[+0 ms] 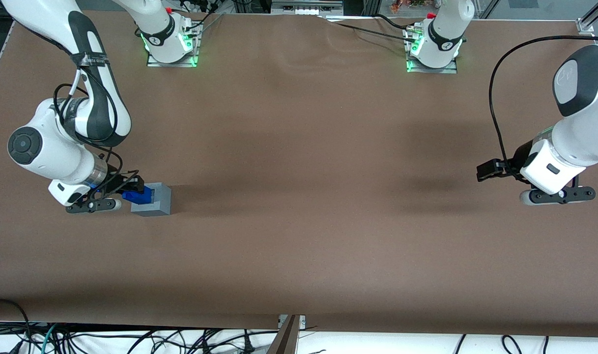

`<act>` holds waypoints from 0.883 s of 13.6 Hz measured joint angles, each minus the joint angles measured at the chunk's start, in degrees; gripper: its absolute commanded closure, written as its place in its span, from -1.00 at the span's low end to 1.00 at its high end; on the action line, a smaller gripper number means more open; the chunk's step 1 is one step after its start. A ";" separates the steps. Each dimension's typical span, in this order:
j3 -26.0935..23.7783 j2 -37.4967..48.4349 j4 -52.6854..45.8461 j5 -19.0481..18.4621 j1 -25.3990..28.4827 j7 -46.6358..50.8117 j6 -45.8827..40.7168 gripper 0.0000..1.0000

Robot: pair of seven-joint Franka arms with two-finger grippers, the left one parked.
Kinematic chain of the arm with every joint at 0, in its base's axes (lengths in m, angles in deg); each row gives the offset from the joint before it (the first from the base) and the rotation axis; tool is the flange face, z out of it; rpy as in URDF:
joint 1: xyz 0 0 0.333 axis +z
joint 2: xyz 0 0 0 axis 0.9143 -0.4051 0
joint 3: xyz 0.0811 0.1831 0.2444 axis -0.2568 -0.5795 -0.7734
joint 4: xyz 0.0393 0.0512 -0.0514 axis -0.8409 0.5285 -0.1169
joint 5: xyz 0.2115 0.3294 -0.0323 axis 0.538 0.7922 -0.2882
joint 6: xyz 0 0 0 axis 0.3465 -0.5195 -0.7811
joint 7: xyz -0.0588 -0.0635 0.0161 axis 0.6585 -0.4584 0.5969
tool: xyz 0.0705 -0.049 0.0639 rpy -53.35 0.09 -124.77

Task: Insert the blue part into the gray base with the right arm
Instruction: 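Lower the blue part into the gray base's square hole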

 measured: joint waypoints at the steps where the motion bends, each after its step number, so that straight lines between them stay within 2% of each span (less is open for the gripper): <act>1: 0.00 -0.01 0.12 0.00 0.00 0.00 0.08 0.18; 12: -0.32 -0.90 0.70 1.31 0.03 0.00 1.58 0.18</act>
